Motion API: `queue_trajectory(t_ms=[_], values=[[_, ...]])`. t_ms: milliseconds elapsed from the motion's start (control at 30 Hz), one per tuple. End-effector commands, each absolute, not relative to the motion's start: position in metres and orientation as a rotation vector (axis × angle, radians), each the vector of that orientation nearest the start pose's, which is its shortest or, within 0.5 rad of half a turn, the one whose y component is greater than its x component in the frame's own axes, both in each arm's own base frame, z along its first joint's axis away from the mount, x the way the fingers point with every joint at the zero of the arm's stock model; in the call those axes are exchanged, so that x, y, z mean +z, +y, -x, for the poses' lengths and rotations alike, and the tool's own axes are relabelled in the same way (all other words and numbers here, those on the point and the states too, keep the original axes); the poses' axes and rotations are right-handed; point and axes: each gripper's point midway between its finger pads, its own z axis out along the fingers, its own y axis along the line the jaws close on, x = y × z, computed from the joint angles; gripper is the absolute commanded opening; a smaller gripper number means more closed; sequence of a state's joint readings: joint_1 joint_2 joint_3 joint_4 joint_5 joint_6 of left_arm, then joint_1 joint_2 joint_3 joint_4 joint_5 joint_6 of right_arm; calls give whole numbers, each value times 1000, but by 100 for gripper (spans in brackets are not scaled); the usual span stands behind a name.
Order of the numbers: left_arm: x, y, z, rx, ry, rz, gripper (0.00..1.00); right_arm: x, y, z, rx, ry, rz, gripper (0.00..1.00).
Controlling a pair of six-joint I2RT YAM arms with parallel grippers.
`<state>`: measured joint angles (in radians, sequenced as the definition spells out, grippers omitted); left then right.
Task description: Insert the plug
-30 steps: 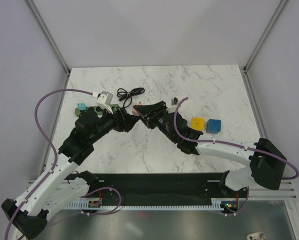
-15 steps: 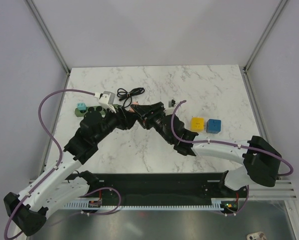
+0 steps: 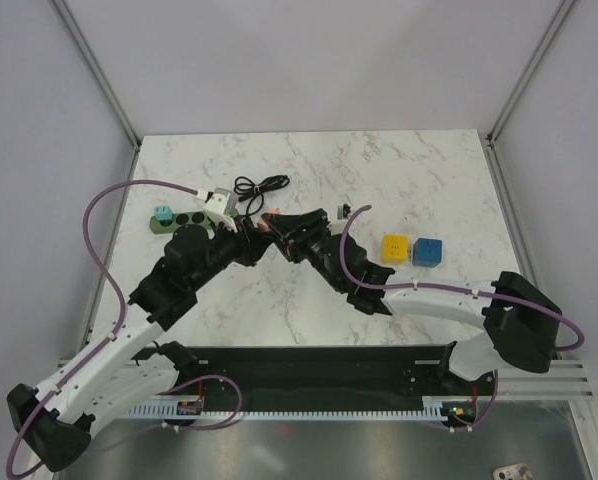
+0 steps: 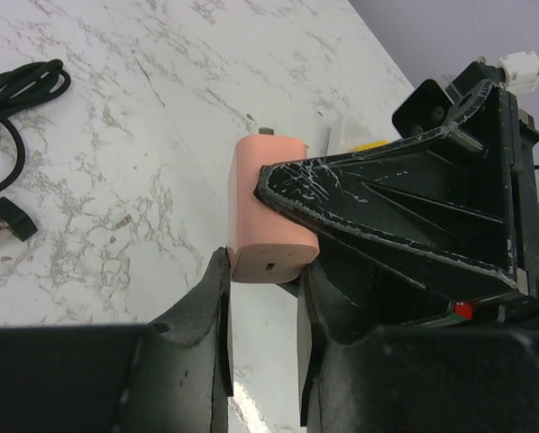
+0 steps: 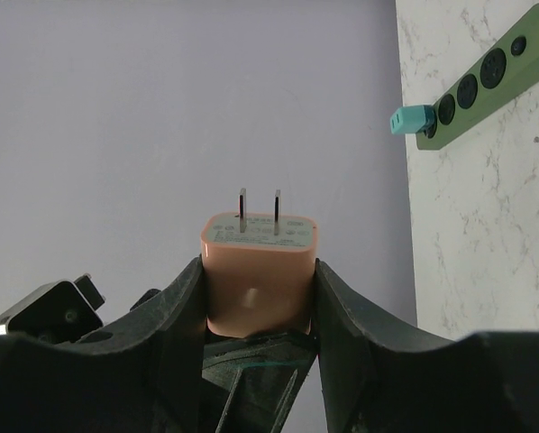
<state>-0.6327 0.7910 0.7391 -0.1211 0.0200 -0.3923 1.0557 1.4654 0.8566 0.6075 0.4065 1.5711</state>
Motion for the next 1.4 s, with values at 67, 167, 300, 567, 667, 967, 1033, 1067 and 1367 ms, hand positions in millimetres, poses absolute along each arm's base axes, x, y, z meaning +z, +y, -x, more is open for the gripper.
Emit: queue_trajectory(t_ms=[67,167,300,567,667,967,1033,1067,1367], values=[[316,-201,-249,-849,1660,-100,26,303,398,-246,1756,1614,-804,8],[320,-197,-247,-851,1624,-100,55,309,397,-245,1787,1598,-821,6],[323,-198,-253,-798,1557,-159,56,322,402,-241,1908,1564,-875,7],[334,-203,-266,-708,1500,-262,37,342,396,-237,2030,1453,-946,3],[334,-204,-266,-712,1499,-269,19,346,398,-233,2033,1457,-935,4],[315,-218,-254,-837,1616,-265,2,346,408,-226,2076,1444,-879,44],[307,-216,-248,-848,1672,-245,2,348,406,-228,2072,1427,-849,61],[307,-213,-246,-849,1681,-232,2,346,406,-227,2069,1431,-833,66],[315,-204,-213,-931,1784,-202,2,308,383,-222,2002,1524,-731,89]])
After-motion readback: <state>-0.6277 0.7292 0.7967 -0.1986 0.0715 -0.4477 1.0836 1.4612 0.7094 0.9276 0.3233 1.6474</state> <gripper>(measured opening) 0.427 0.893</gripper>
